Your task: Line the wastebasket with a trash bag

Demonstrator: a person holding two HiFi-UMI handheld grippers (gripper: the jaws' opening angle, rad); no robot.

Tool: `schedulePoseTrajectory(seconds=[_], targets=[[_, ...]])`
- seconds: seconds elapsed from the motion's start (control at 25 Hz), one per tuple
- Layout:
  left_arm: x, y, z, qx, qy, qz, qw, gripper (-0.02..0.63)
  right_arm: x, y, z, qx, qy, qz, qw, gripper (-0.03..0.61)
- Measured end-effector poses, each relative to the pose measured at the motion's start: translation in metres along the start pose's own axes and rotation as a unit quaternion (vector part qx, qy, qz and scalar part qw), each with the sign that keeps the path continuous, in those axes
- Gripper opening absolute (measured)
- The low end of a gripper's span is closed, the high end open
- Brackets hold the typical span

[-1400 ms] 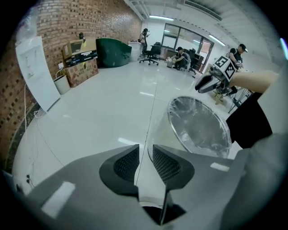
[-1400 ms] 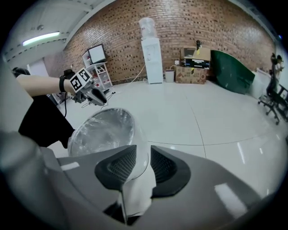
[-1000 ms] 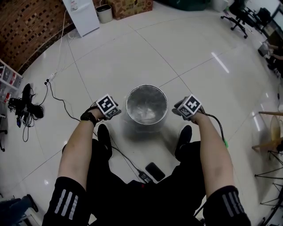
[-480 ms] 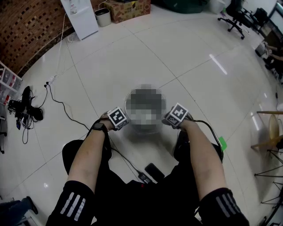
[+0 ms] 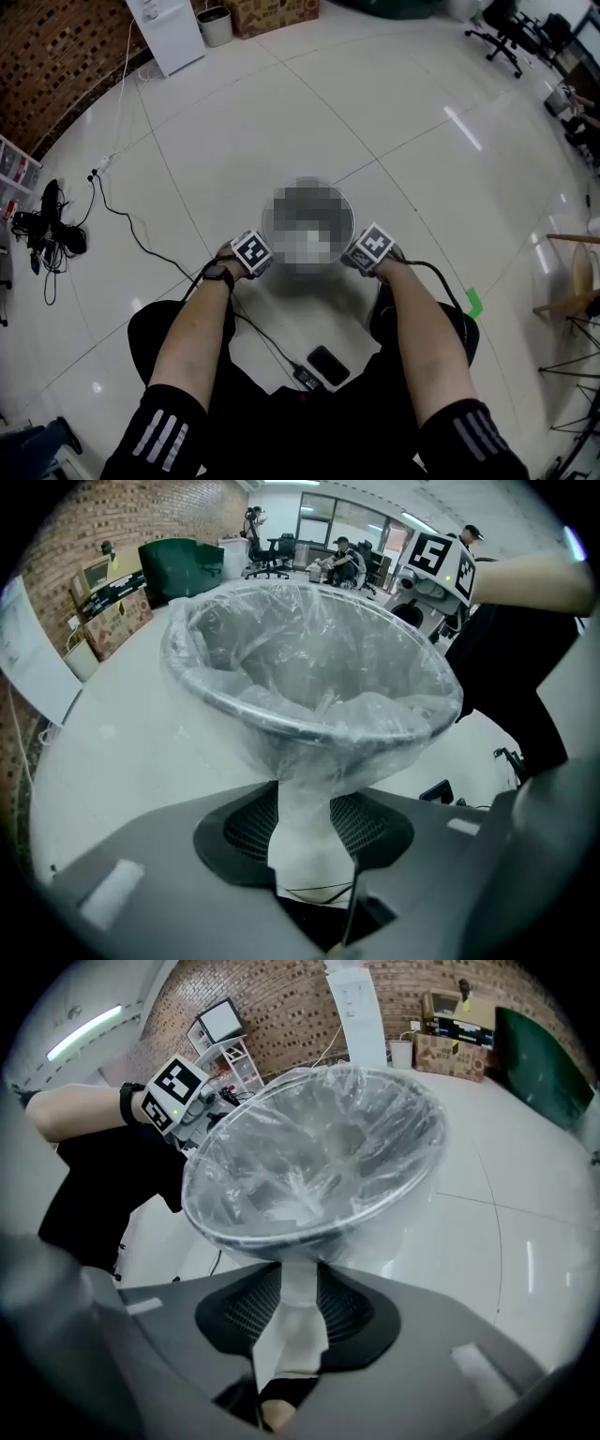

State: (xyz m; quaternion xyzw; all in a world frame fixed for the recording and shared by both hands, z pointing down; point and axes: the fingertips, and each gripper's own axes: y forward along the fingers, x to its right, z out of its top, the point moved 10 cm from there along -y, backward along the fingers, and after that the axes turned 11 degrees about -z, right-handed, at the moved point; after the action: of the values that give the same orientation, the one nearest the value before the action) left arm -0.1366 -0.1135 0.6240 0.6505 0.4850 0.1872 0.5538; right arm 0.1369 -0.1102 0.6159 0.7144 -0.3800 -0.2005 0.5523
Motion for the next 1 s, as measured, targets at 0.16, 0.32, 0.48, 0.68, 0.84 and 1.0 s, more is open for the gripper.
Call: schedulePoseTrajectory(seconds=[0.16, 0.32, 0.48, 0.68, 0.84, 1.0], targets=[[0.004, 0.004, -0.006, -0.02, -0.024, -0.033, 0.999, 0.167, 0.002, 0.001, -0.001, -0.011, -0.009, -0.002, 1.0, 0.13], [-0.006, -0.01, -0.003, -0.02, 0.029, 0.019, 0.9992, 0.167, -0.002, -0.01, -0.001, -0.034, -0.055, -0.001, 0.998, 0.13], [-0.013, -0.039, -0.008, -0.022, 0.04, 0.06, 0.9971, 0.167, -0.006, -0.026, -0.005, -0.052, -0.06, -0.022, 0.997, 0.13], [-0.006, -0.075, -0.001, -0.001, 0.042, 0.07, 0.9966, 0.167, -0.008, -0.071, 0.006, 0.001, -0.057, -0.057, 0.997, 0.124], [0.002, -0.103, -0.004, -0.003, 0.044, 0.086, 0.9953, 0.167, -0.013, -0.107, 0.02, 0.066, -0.048, -0.081, 0.993, 0.112], [0.011, -0.13, 0.007, 0.032, 0.054, 0.101, 0.993, 0.167, -0.025, -0.143, 0.036, 0.132, -0.024, -0.098, 0.986, 0.053]])
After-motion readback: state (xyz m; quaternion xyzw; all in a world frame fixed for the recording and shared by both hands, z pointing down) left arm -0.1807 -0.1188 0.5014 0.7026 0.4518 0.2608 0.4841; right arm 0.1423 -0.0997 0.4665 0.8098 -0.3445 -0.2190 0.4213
